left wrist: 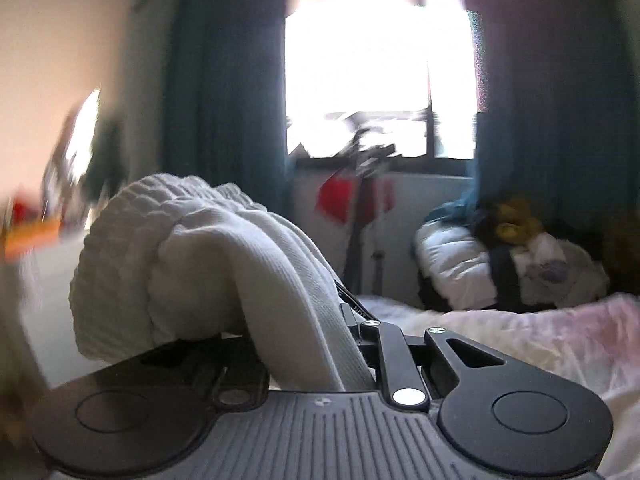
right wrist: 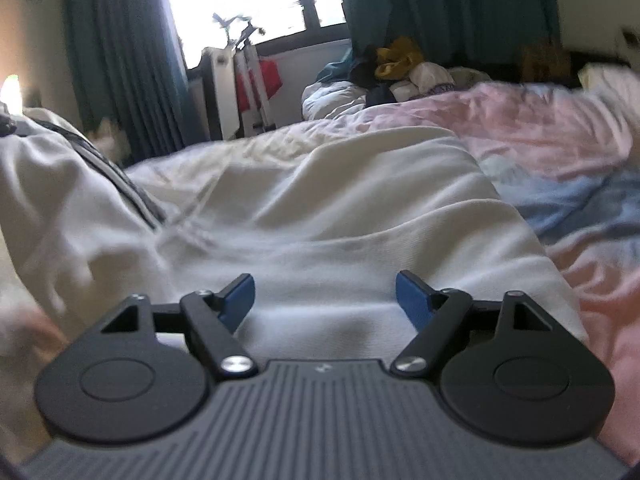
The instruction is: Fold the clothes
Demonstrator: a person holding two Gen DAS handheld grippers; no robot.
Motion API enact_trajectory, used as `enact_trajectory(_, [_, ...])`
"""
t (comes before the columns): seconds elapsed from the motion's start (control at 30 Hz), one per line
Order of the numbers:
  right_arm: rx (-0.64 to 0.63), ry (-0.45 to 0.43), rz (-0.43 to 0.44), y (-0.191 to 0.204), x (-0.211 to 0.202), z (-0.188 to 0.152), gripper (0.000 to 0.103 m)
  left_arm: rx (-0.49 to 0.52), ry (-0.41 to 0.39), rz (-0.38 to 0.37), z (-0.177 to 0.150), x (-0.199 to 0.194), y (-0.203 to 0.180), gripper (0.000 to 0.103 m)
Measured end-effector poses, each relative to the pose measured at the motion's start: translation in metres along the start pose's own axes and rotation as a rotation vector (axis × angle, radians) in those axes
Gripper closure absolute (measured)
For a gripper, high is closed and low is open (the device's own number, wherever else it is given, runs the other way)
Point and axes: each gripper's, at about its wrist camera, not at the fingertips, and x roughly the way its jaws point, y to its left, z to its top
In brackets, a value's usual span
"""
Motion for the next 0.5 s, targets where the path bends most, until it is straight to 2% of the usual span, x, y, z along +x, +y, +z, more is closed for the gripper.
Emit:
enact_trajectory(0.1, [0.204, -0.022, 0.022, -0.026, -0.015, 0.017, 0.025, 0.094, -0.054, -0.071, 0.015, -0.021, -0.062, 0.087])
enact_trajectory(0.23, [0.370, -0.079, -0.051, -0.068, -0.041, 0.042, 0.025, 0.222, -0.131, -0.167, 0.011, -0.047, -0.149, 0.087])
enact_trajectory(0.37, [0.566, -0.158, -0.093, -0.124, -0.071, 0.062, 0.022, 0.367, -0.142, -0.310, -0.023, -0.067, -0.238, 0.086])
enact_trajectory(0.5, [0.679, -0.196, -0.093, -0.165, -0.092, 0.073, 0.022, 0.464, -0.075, -0.422, -0.068, -0.068, -0.303, 0.085])
